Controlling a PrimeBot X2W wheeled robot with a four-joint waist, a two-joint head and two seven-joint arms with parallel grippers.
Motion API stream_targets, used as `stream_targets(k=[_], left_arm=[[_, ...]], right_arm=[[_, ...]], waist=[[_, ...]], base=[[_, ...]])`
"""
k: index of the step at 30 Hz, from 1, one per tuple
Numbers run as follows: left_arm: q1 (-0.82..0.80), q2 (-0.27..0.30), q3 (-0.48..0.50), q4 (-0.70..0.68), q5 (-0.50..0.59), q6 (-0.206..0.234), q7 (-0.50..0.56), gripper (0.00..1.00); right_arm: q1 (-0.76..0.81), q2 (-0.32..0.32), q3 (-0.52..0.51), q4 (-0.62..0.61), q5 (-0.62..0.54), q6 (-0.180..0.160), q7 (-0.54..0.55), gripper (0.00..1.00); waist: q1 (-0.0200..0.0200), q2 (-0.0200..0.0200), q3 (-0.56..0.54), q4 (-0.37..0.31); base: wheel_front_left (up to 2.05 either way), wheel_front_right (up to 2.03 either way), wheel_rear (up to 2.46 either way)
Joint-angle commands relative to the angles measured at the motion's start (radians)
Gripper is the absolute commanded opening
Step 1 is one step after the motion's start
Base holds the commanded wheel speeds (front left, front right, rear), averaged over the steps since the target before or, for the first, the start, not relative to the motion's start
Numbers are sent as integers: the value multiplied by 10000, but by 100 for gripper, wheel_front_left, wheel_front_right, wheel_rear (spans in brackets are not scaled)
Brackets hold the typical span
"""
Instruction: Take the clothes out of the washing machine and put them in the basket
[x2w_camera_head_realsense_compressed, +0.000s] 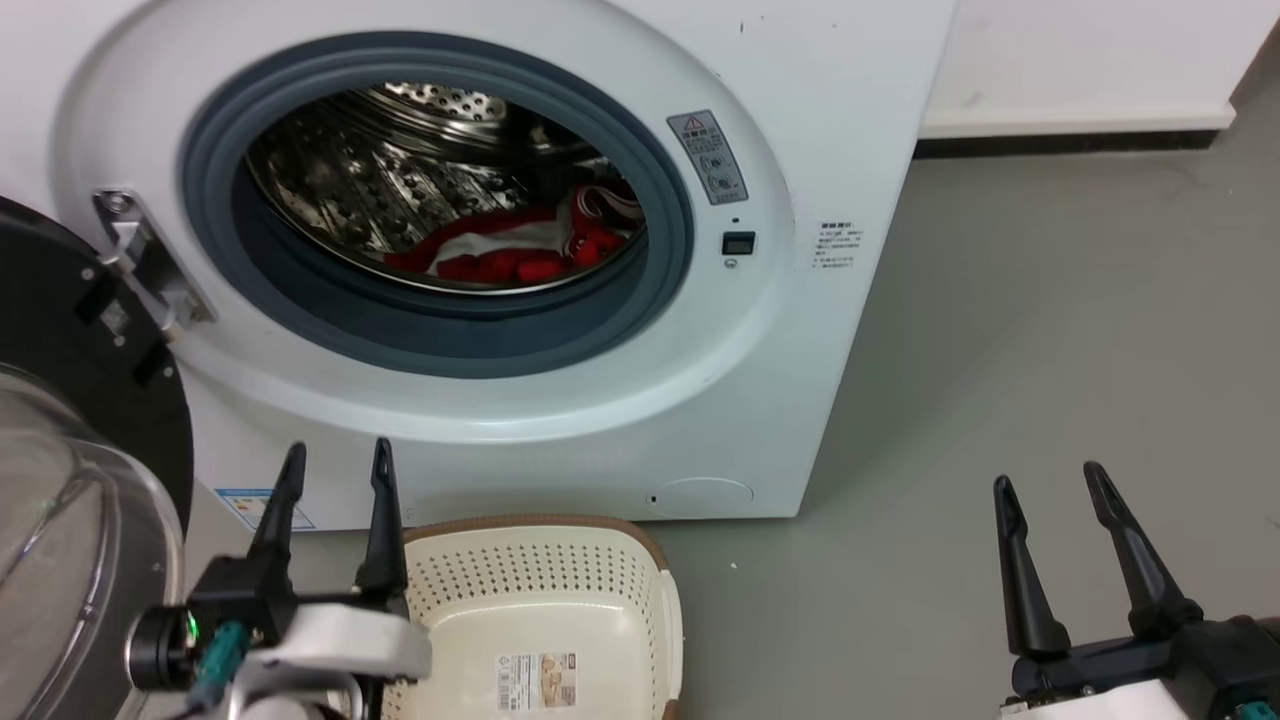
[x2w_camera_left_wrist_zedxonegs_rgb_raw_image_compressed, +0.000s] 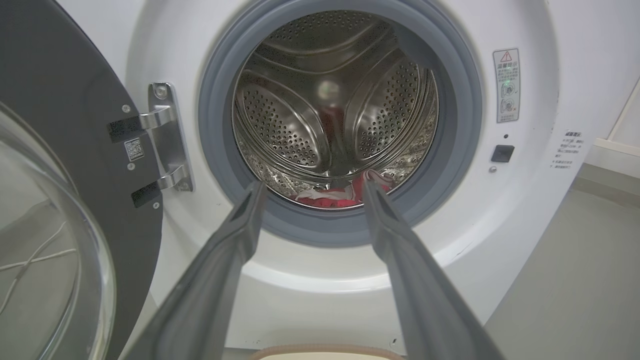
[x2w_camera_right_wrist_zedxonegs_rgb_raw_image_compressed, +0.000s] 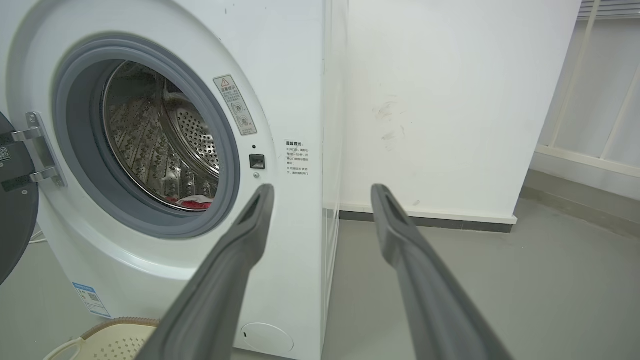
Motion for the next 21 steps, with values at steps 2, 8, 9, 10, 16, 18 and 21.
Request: stream_targets(k=[2,8,9,10,16,18,21], left_arm=[[-811,156,253,378,139,-198,-26,100],[-2862,634,700,1453,242,-512,-26,100],[-3185,727,723,1603,288,-530,-25,100],[-3471,809,695,1834,336,-580,-25,100],[-5486,1504,442,3230,453,-743,-25,100],[-6207,1754,334,3758,484,-760,-26,100],[-7207,2131,85,4725,496,-801,12,100]], right_arm=[[-277,-14,60,-104,-33,-7,-21,100],[-849,-11,150,-328,-31,-7,-21,100],[-953,-13,182,-381,-14,-7,-21,100],[-1047,-13,198,-427,0,-7,-21,100],[-1595,-8,275,-707,106,-7,-21,100],[-1762,-10,311,-801,164,-7,-21,100],[-1988,-8,345,-962,253,-7,-21,100]], waist=[[0,0,430,-248],[0,0,1308,-667],[0,0,1487,-740],[0,0,1637,-803],[0,0,2571,-1183],[0,0,2885,-1327],[0,0,3290,-1510]], base=[[0,0,0],[0,0,0],[0,0,0],[0,0,0],[0,0,0],[0,0,0],[0,0,0]])
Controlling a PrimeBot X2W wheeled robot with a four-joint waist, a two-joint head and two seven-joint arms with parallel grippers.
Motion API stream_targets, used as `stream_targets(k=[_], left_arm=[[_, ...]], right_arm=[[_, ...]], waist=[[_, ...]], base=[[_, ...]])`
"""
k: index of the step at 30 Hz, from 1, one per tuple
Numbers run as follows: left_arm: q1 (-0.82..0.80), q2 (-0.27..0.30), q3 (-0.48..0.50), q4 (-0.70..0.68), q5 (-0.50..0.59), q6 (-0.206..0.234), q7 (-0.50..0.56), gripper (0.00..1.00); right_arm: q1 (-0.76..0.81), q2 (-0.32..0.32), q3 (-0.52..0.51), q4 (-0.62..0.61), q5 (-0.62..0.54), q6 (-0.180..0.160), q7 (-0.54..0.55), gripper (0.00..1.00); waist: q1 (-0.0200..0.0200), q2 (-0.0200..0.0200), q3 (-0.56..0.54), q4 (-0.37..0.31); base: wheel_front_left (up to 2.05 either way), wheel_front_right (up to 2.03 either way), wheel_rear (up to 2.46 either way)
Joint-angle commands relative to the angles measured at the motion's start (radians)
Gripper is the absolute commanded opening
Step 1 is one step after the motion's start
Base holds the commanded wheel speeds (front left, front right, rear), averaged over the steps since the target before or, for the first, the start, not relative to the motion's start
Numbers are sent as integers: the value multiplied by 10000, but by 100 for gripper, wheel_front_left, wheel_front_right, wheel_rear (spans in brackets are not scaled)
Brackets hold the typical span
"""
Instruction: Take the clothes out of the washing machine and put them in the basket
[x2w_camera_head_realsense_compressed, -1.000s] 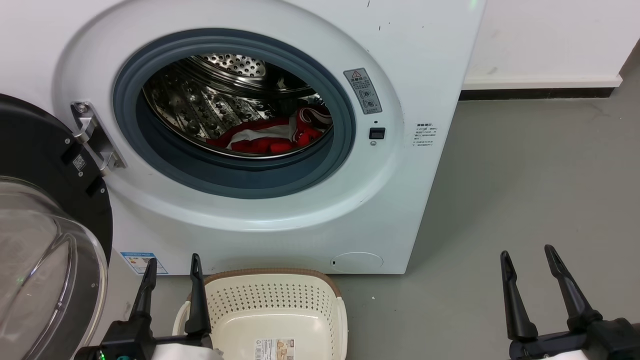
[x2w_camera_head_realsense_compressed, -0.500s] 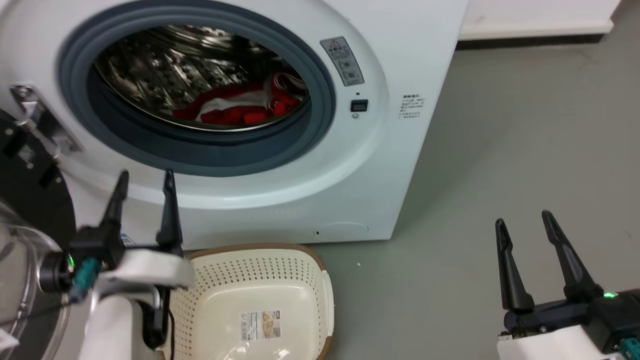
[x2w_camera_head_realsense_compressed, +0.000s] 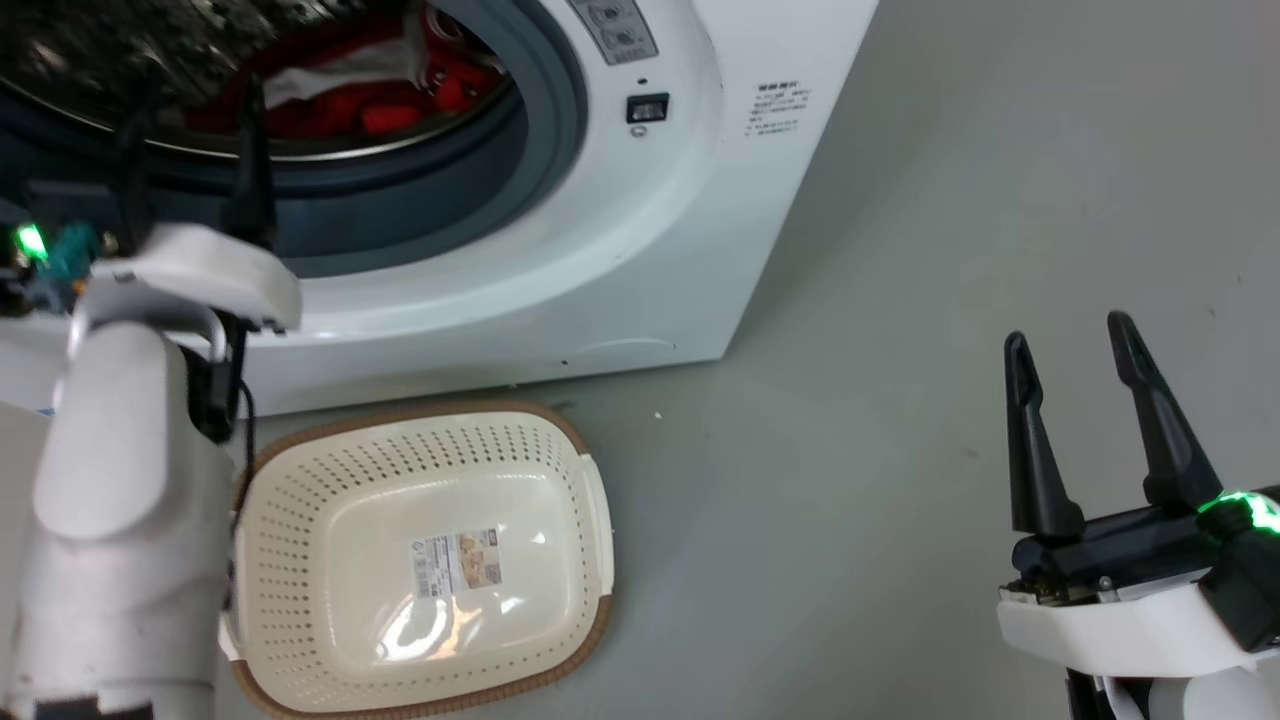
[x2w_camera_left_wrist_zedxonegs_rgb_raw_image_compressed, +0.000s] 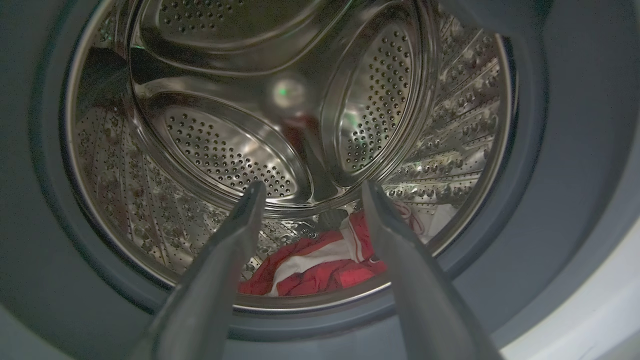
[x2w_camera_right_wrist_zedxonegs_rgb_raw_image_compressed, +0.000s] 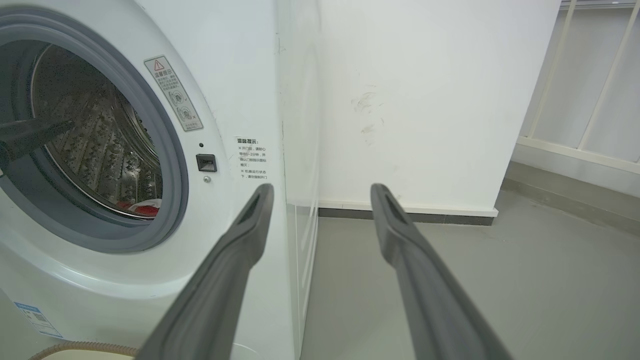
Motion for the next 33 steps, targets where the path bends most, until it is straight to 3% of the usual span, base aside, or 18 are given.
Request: stream_targets(k=[1,11,23,33], left_arm=[[-662,291,-211,585,59,-43,128,100],[-3769,1538,-1763,2405,-570,-60,2234,100],[-6587,3094,-4663,2933,-3246,-63,6911,100],[-8350,4019,-5747,2963,-4835,-64,10292,100]], right_arm=[[-272,1,39,-148,77,-7,-21,100],[-843,3,-9,-643,468,-7,-21,100],[-1331,3,37,-1006,884,-7,-21,100],[-1799,3,79,-1358,1192,-7,-21,100]], waist=[[-2,0,607,-375],[-2,0,1878,-762],[-2,0,3262,-1126],[-2,0,4455,-1585]], base=[[0,0,0],[0,0,0],[0,0,0],[0,0,0]])
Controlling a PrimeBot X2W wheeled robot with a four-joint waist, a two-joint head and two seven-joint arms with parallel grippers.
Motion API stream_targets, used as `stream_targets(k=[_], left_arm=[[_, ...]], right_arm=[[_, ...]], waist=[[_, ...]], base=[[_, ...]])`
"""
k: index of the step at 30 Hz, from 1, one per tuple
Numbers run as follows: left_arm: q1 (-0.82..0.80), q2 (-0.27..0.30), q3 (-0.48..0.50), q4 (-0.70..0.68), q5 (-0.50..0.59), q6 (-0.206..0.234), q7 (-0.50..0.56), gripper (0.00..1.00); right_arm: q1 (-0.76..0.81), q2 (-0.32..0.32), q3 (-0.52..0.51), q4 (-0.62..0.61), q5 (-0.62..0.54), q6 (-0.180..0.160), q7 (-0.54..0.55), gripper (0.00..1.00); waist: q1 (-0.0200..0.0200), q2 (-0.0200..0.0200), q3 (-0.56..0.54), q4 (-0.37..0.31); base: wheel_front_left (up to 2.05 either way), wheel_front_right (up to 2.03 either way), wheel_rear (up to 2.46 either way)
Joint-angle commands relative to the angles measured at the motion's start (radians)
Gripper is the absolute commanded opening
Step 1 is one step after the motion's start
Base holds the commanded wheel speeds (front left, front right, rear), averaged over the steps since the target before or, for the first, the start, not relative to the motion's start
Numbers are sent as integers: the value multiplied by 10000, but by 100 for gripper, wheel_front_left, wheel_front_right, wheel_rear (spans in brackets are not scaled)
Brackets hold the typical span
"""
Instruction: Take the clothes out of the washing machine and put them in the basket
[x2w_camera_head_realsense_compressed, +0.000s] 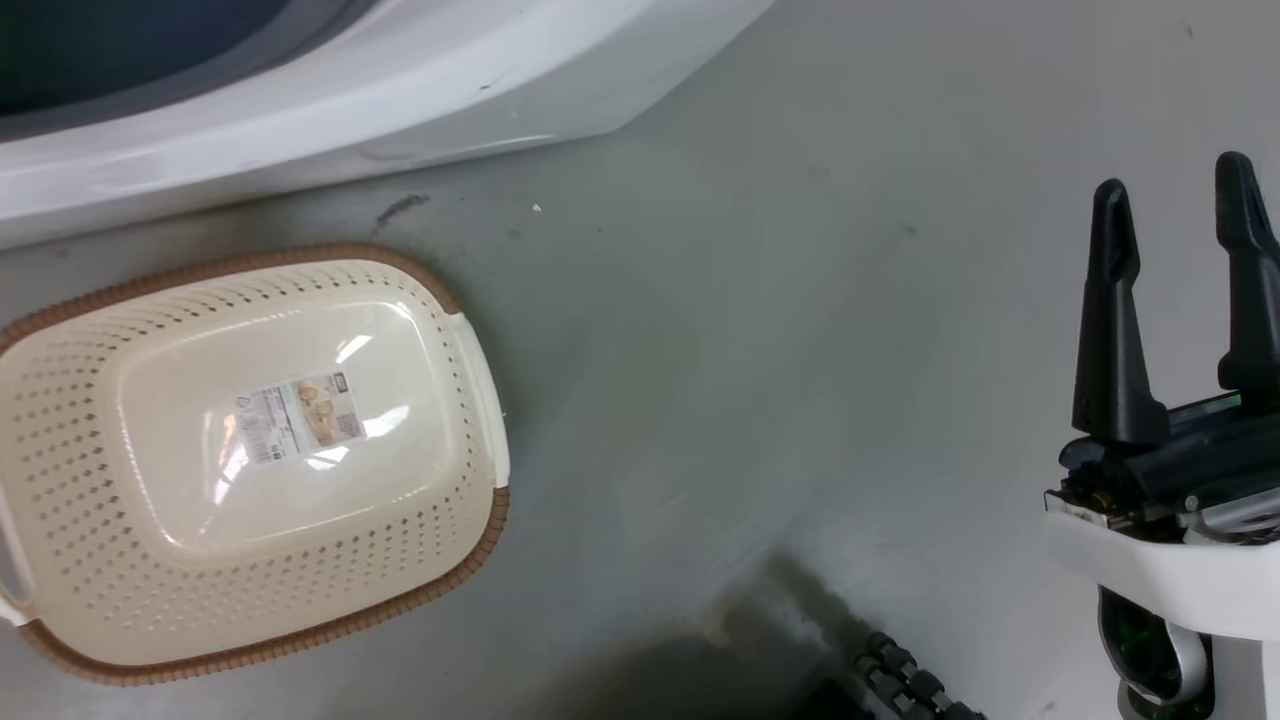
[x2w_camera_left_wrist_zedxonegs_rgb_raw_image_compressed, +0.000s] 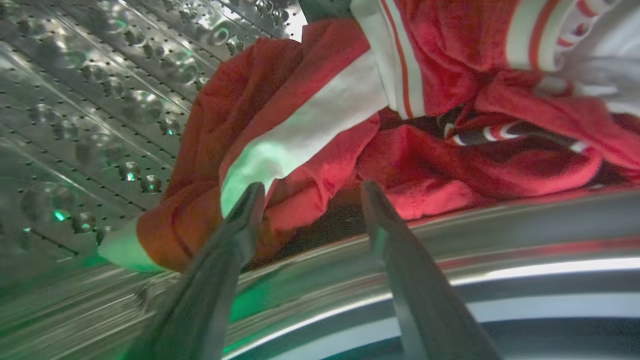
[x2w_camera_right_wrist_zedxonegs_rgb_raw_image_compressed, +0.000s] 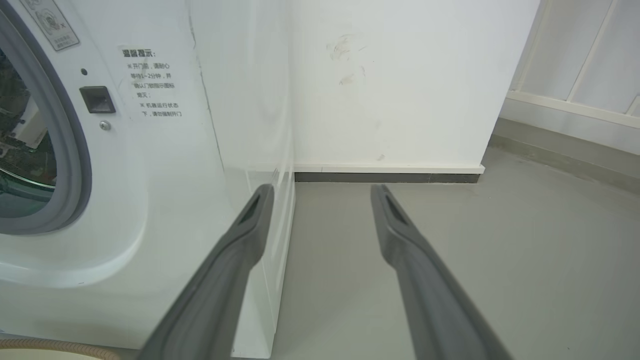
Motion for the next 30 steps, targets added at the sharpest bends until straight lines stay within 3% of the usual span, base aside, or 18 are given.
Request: stream_targets(k=[1,10,24,25,26,27,30], left_arm=[[-277,129,-120,-52,-62,-3,264,100],[-1449,544,-695,-24,-185,-3,1977,100],[-1586,929,-1579,376,-127,-13,1377,100],[-1627,922,-1624,398,-200,-13,1332,88],[-1665,921,-1698,383,-224,-13,1248,10],[-1736,947,-1791,369,-234,-13,1168,0],[-1933,1062,-2041,366,-230,-10,756,0]], right_arm=[[-188,3,23,-87,97,-7,-21,100],[-328,3,88,-482,380,-7,-21,100],[-428,3,138,-712,610,-7,-21,100],[-445,1,140,-713,607,-7,-21,100],[-462,3,148,-716,605,-7,-21,100],[-469,1,145,-723,595,-7,-21,100],[-471,1,153,-716,564,-7,-21,100]], waist=[[-2,-1,342,-209],[-2,-1,1154,-606],[-2,-1,1705,-766],[-2,-1,1727,-759],[-2,-1,1749,-754],[-2,-1,1772,-746],[-2,-1,1802,-725]], base=[[0,0,0],[0,0,0],[0,0,0],[0,0,0],[0,0,0],[0,0,0],[0,0,0]])
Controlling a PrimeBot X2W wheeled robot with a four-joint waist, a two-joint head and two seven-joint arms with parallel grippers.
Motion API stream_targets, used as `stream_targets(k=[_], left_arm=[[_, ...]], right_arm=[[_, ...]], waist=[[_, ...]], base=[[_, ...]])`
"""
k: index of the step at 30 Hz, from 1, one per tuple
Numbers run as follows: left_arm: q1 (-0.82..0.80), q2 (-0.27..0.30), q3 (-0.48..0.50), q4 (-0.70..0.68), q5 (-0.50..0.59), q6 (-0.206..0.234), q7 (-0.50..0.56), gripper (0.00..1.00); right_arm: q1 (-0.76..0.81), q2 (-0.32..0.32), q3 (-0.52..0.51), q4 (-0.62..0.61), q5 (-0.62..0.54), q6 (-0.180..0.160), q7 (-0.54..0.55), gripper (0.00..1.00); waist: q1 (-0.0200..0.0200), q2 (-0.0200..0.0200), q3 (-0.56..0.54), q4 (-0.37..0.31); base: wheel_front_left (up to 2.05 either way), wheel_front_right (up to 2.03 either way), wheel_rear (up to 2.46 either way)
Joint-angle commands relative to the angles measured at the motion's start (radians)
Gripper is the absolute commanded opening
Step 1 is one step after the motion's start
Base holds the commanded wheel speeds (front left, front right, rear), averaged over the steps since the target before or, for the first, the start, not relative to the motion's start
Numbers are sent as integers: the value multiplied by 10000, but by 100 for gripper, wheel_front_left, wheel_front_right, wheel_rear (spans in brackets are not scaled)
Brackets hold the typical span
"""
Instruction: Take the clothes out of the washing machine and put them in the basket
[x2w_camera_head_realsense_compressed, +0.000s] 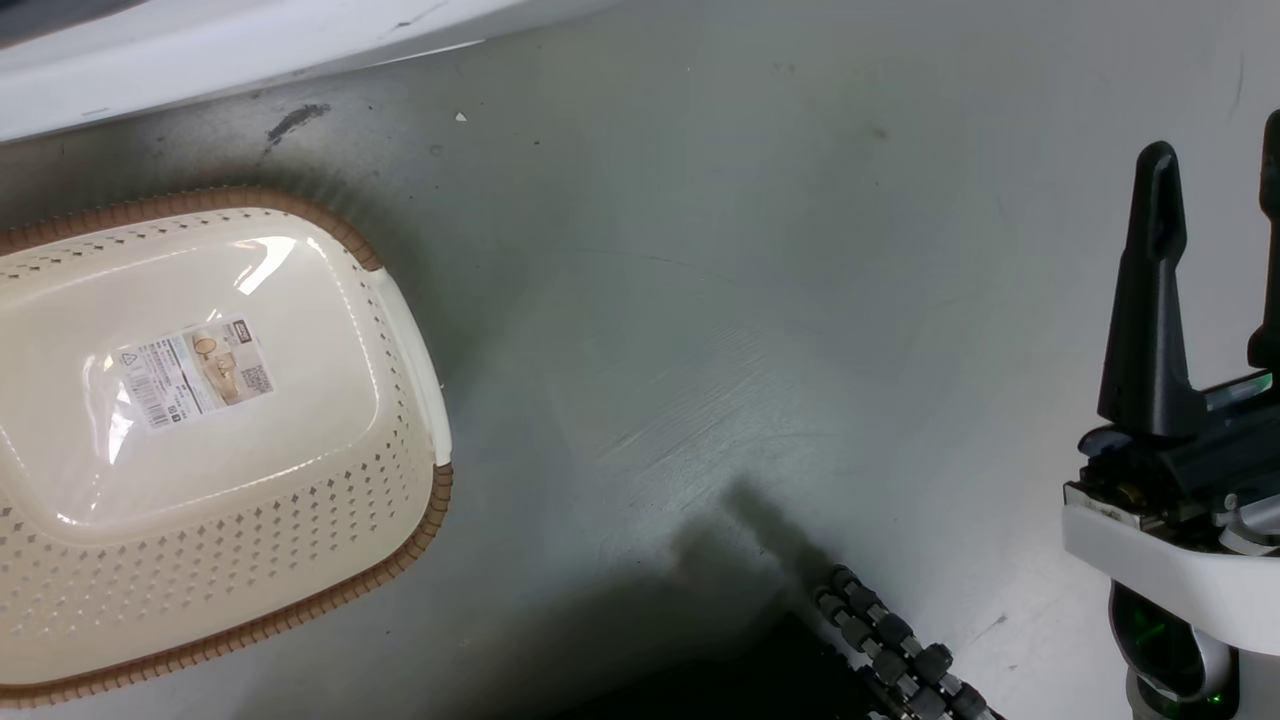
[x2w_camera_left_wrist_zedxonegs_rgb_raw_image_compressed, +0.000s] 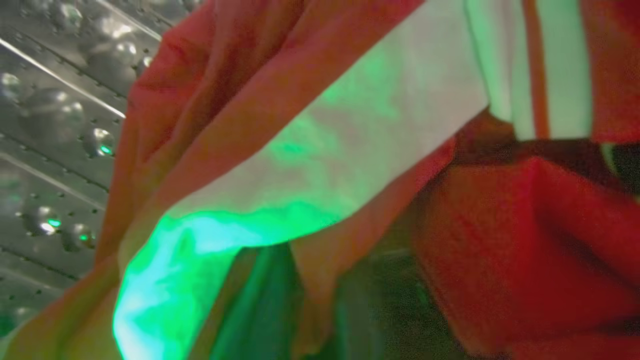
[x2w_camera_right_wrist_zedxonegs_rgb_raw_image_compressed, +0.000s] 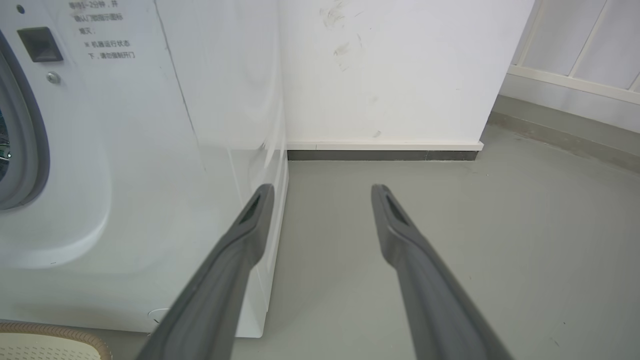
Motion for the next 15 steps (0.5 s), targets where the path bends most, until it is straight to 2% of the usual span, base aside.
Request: stream_targets(k=[1,7,15], left_arm=[[126,106,-196,209,-17,-15,-214,0],[-77,96,-687,285,-210,-13,-1295,0],[266,59,-1516,420,-634,-13,-3290,0]], right_arm=[[-131,5,11,-8,9,-7,-21,100],[-183,3,65,67,-76,-7,-21,100],[35,3,6,151,-240,-7,-21,100]], waist=[[-1,0,-9,22],[-1,0,-315,84],[-1,0,-1108,227]], base=[[0,0,0],[0,0,0],[0,0,0]])
